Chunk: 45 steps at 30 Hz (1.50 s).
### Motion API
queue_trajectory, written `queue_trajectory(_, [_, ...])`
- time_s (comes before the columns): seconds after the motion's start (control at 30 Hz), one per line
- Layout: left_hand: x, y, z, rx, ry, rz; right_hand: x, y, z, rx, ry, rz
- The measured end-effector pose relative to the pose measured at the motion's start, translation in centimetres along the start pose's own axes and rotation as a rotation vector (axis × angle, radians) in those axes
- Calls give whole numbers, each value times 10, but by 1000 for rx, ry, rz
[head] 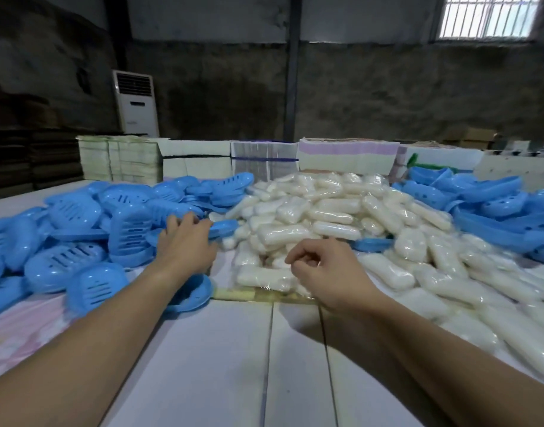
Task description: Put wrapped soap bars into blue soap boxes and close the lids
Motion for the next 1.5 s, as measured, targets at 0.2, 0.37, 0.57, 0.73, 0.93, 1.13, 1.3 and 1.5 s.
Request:
queue_trajectory(0.2, [-5,2,3,-4,30,-125,-2,-1,1,-3,-56,-24])
queue_trajectory(0.37, [-29,17,-10,105,332,-237,-15,1,3,-14,-106,-113])
queue_trajectory(0.57, [-67,70,-61,524,760,22,-57,-2,2,11,-219,-376])
queue_trajectory(0.73, [-59,107,-96,826,606,309,-68,-2,-7,68,-222,-437])
queue_trajectory(0.93, [-56,108,-95,863,633,362,-33,-31,-8,96,309,-104])
queue_trajectory(1.13, [-47,91,-74,712,468,325,-4,-77,-16,195,638,157])
queue_trajectory(1.3, [-39,86,-71,675,359,352,-1,-90,-24,197,684,231])
queue_trajectory(1.5, [-34,87,-74,633,359,369,-19,-71,-14,70,724,202])
Point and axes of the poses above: each hand's wrist, its own y-axis away from the middle knuckle, its own x-axis out of the palm, z = x × y, the point moved 6 cm from there along -y, towards the middle knuckle, and after that the axes turned 9 degrees about -y, right-handed, at the moved point
